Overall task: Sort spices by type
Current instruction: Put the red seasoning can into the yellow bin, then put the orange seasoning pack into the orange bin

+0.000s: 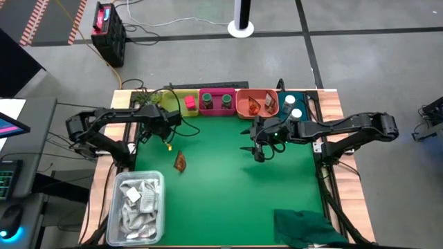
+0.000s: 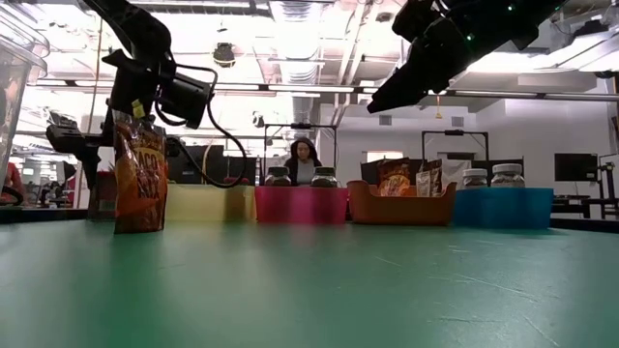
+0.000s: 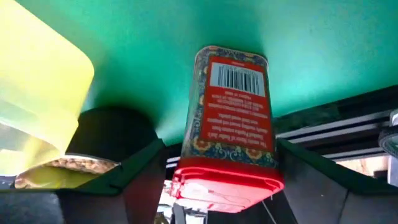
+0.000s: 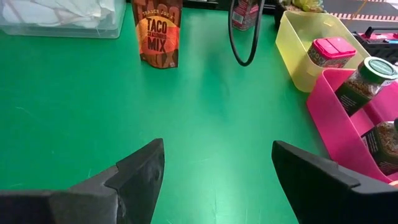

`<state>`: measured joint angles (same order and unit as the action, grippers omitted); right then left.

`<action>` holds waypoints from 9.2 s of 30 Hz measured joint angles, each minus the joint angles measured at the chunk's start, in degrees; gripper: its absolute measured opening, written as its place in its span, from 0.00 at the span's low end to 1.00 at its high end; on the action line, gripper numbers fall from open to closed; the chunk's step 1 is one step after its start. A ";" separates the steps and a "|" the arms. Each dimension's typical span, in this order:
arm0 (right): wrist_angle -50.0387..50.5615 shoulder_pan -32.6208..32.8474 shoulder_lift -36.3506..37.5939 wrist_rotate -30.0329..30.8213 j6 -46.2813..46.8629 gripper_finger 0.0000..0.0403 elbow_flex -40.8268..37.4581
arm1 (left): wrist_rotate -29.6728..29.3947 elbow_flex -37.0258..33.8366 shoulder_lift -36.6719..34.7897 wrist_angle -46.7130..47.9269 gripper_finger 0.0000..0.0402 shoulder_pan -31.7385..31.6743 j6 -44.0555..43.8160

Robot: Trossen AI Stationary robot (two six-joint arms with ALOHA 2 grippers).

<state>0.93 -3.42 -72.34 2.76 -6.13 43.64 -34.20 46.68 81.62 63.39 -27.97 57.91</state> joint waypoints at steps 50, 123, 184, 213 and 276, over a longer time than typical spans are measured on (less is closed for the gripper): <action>-0.53 -0.04 -0.02 -0.04 0.06 0.81 0.00 | 21.01 46.76 19.15 17.76 0.56 -17.21 -58.83; 3.58 1.36 -0.02 -0.02 -1.42 0.81 -0.02 | 28.84 63.33 28.26 26.67 0.68 -14.06 -64.13; 6.67 0.66 -0.02 0.48 -0.24 0.81 -0.02 | 29.18 22.74 5.64 -8.03 0.00 30.10 -89.85; -26.71 -0.94 -20.09 -0.06 0.07 0.72 2.97 | 35.67 22.80 10.79 -31.24 0.00 17.62 -52.06; -40.36 -13.42 -7.04 24.85 5.71 0.04 -8.35 | 19.94 -0.79 -10.87 -91.55 0.40 19.53 -54.24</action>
<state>-39.42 -16.84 -79.38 27.62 -0.42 35.29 -14.26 45.89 70.76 -28.16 -8.43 3.67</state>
